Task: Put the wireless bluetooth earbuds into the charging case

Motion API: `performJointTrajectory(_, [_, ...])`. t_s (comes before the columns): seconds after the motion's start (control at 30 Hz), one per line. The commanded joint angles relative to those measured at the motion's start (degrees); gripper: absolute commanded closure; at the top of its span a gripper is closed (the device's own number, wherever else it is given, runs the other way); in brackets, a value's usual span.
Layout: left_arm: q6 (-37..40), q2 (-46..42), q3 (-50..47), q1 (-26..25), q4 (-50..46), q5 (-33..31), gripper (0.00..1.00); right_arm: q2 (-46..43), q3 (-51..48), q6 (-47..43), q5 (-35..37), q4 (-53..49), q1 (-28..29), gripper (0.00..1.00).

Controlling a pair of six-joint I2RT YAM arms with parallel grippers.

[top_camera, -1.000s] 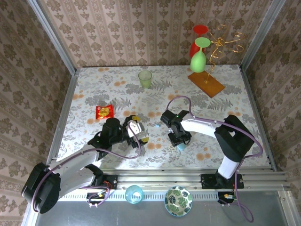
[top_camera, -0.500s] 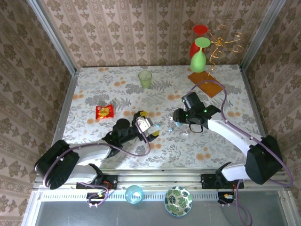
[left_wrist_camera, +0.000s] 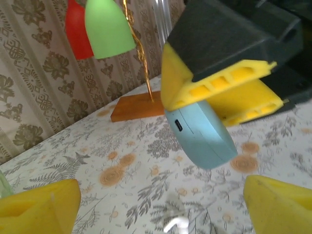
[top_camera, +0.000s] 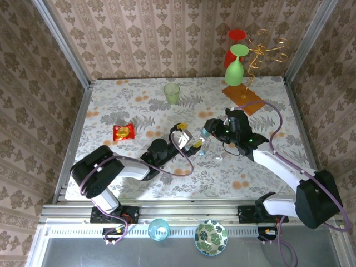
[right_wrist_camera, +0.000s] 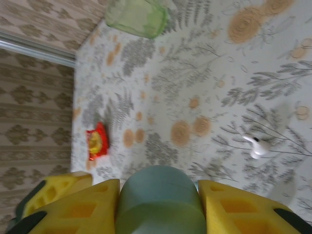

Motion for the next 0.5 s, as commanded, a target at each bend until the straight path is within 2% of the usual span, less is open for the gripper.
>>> performJointTrajectory(0.0, [-1.0,0.8,2.3,-2.5,5.0,-2.4,0.13,-2.8,-1.4,4.1,-0.5,8.2,-0.3,0.62])
performJointTrajectory(0.13, [2.7,1.9,3.2,-3.4,5.0,-2.8,0.14,-3.2,-1.6,5.5,-2.5,10.1,-0.3,0.62])
performJointTrajectory(0.47, [5.2,3.5,6.0,-3.5,4.9,-3.1,0.26,-2.9,-3.0,10.0,-4.9,14.7,-0.3,0.62])
